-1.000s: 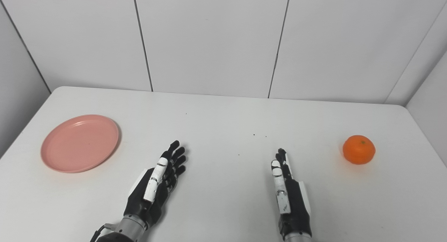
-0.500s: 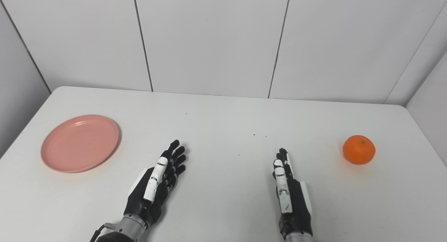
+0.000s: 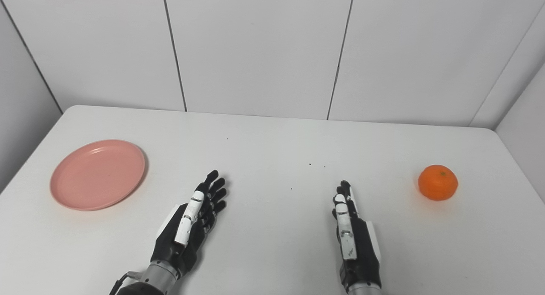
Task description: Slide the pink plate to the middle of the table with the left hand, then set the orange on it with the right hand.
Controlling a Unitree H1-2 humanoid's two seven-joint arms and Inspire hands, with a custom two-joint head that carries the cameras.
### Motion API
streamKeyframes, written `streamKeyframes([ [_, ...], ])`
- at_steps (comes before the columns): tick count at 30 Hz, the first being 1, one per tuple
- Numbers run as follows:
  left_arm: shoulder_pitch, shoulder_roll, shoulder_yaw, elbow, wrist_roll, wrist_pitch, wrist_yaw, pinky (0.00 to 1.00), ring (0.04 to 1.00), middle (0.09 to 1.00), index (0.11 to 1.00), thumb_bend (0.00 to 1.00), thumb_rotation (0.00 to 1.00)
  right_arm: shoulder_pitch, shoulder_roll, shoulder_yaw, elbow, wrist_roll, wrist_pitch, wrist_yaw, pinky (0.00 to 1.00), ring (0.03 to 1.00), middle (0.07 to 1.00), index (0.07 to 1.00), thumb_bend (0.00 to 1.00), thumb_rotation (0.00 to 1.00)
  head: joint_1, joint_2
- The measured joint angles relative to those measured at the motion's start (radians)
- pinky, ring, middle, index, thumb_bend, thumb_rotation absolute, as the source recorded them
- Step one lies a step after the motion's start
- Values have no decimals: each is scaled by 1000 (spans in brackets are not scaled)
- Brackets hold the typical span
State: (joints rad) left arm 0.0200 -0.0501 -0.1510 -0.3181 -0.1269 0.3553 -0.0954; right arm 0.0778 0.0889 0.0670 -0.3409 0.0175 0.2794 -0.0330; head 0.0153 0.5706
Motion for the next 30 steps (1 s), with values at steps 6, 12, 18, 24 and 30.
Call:
streamKeyframes([
  [6, 0, 0, -1, 0, 0, 0, 0, 1000, 1000, 1000, 1000, 393, 1000, 0, 0, 0, 0, 1, 0, 0, 1000, 989, 999, 1000, 188, 1000, 14, -12],
  [12, 0, -7, -11, 21, 2, -1, 0, 1000, 1000, 1000, 1000, 392, 1000, 2, -18, -5, 2, 6, -1, 5, 1000, 998, 1000, 1000, 192, 1000, 98, -66],
  [18, 1, -25, -34, 57, 15, -43, 1, 1000, 1000, 1000, 1000, 377, 1000, 7, -48, -13, 16, 10, -28, 21, 1000, 998, 1000, 1000, 178, 1000, 141, -104],
  [24, 1, -37, -44, 90, 27, -93, 7, 1000, 999, 1000, 1000, 373, 1000, 10, -60, -18, 29, 31, -57, 31, 1000, 1000, 1000, 1000, 170, 1000, 170, -130],
  [30, 2, -49, -50, 95, 37, -101, 15, 1000, 994, 1000, 1000, 373, 1000, 11, -65, -24, 40, 49, -73, 46, 1000, 1000, 1000, 1000, 138, 1000, 172, -133],
])
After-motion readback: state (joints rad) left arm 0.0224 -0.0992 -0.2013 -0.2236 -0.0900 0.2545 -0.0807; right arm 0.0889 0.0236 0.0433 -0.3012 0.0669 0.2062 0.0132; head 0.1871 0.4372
